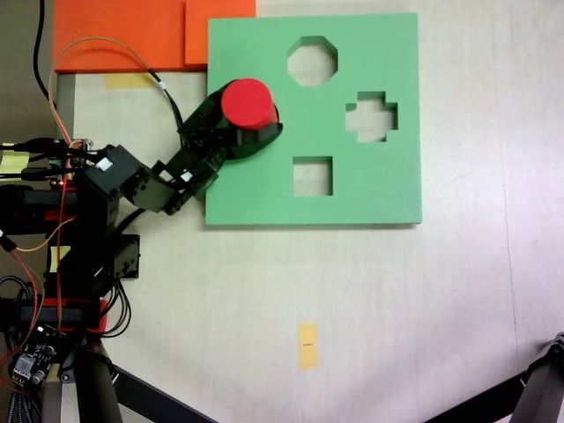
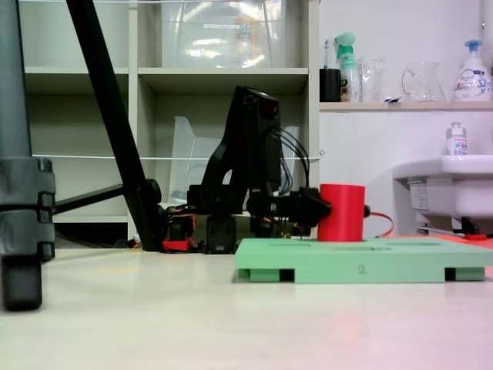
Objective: Put the cylinder block into the corresponding hole
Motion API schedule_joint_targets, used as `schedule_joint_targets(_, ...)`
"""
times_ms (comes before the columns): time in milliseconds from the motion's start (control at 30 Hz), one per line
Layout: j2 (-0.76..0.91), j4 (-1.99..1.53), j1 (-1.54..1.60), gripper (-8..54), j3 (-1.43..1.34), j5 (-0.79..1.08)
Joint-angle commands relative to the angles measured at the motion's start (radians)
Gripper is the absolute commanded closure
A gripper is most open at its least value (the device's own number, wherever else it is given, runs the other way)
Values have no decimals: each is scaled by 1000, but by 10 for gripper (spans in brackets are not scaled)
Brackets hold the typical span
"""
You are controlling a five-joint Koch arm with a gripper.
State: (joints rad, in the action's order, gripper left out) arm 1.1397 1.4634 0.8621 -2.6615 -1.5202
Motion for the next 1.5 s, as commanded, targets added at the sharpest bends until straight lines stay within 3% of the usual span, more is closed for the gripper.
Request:
schedule_joint_targets(0,-14,114,26,232,21,-5)
schedule_joint_targets(367,-67,138,48,219,8,-6)
schedule_joint_targets(500,-75,144,57,118,2,-15)
schedule_joint_targets(600,-115,183,60,-61,-3,-15)
schedule_joint_targets(833,-129,236,55,-65,-32,-15)
schedule_joint_targets(1100,462,149,-184,-64,-202,-49)
schedule_joint_targets(1167,689,-83,-259,-40,-201,-49)
schedule_joint_targets(1267,1104,-657,-413,51,-160,-40)
schedule_joint_targets(1467,1177,-782,-572,53,-143,15)
